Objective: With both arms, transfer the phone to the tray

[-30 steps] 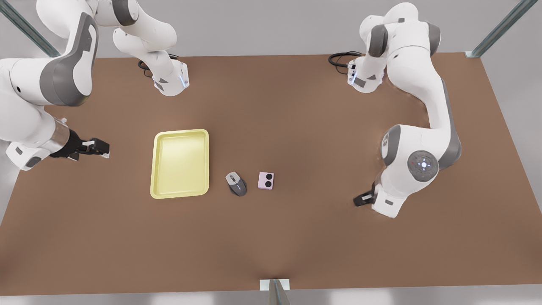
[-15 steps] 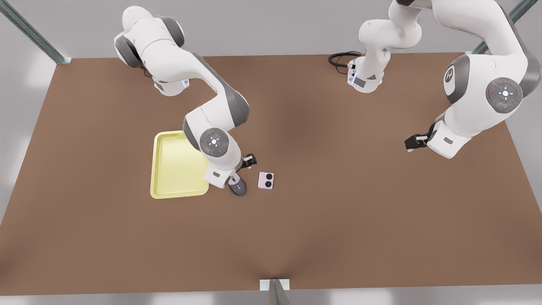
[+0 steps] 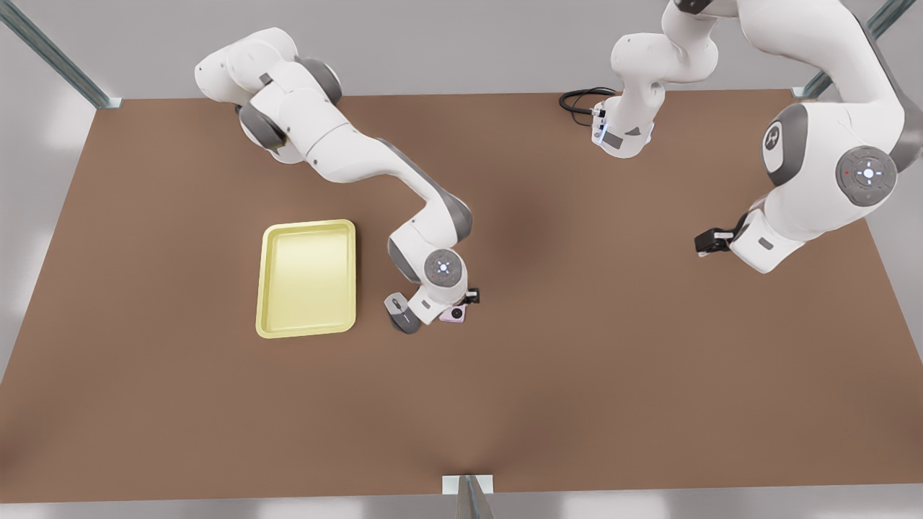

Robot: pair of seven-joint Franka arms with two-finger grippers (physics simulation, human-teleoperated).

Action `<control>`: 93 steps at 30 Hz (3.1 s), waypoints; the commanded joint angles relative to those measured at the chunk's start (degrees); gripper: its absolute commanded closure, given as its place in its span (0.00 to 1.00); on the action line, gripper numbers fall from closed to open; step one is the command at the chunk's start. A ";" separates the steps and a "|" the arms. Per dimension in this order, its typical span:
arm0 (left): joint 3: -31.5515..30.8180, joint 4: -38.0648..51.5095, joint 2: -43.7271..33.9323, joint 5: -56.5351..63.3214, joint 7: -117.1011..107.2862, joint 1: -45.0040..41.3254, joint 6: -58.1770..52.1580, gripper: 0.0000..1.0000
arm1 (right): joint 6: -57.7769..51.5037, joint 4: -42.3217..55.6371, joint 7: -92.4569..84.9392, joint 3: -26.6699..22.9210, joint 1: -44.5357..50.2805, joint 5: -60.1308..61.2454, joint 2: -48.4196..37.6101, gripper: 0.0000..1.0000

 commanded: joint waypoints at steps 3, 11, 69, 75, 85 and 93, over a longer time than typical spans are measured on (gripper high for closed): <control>0.05 0.02 0.06 0.00 6.06 0.04 0.02 0.00 | 5.80 -0.23 24.65 0.50 -0.50 -1.18 0.68 0.00; 0.40 0.02 0.68 0.00 5.97 0.04 0.02 0.00 | 13.00 -5.15 26.85 1.73 0.21 -6.98 2.44 0.00; 0.92 0.11 2.43 -0.80 5.97 0.04 -0.07 0.00 | 20.65 -14.46 20.61 7.09 -3.31 -13.92 2.62 0.29; 0.92 0.11 2.43 -0.80 6.06 0.04 -0.07 0.00 | 20.04 -14.46 20.52 7.09 -3.31 -13.92 2.00 0.29; 1.01 0.20 2.17 -0.88 6.06 0.04 -0.16 0.00 | 22.75 -34.83 6.38 8.76 -16.22 -13.83 -16.27 0.29; 0.92 0.11 2.43 -1.50 5.97 -0.05 -0.16 0.00 | 33.40 -64.47 -18.06 8.76 -33.46 -13.57 -32.71 0.27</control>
